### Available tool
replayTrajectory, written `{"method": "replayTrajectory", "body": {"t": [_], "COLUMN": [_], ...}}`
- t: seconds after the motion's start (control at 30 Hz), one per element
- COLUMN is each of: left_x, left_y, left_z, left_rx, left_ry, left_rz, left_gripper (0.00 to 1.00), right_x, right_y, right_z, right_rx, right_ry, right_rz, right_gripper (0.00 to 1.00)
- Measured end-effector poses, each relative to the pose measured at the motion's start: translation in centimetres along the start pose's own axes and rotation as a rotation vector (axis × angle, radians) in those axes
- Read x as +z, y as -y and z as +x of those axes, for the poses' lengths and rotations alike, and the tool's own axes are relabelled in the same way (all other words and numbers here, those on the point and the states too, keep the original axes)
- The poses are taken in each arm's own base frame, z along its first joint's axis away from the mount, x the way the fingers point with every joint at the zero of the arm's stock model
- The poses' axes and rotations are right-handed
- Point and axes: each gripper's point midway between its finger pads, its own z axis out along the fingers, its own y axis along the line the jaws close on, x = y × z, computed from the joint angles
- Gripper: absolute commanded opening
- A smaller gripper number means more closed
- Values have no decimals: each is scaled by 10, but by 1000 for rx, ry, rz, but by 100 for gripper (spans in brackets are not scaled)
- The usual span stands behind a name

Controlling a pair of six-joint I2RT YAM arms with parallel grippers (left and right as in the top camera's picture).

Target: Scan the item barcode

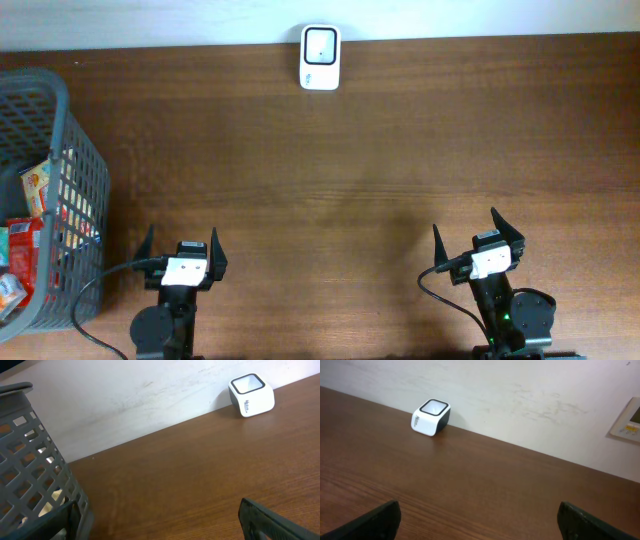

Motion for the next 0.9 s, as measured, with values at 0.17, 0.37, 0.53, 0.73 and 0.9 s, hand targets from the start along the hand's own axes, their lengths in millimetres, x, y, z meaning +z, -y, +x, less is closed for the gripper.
{"method": "replayTrajectory", "body": {"t": [0.17, 0.37, 0.53, 0.73, 0.9], "left_x": [0, 0, 0, 0, 0], "left_y": [7, 8, 8, 8, 8], "left_z": [-3, -3, -3, -3, -3], "left_rx": [3, 3, 3, 3, 3], "left_ry": [10, 11, 11, 11, 11], "left_rz": [28, 30, 30, 30, 30], "left_gripper": [99, 99, 99, 99, 99], "right_x": [0, 0, 0, 0, 0], "right_y": [0, 0, 0, 0, 0], "right_z": [0, 0, 0, 0, 0], "right_rx": [0, 0, 0, 0, 1], "right_ry": [0, 0, 0, 0, 0], "right_rz": [0, 0, 0, 0, 0], "right_gripper": [99, 99, 99, 99, 99]}}
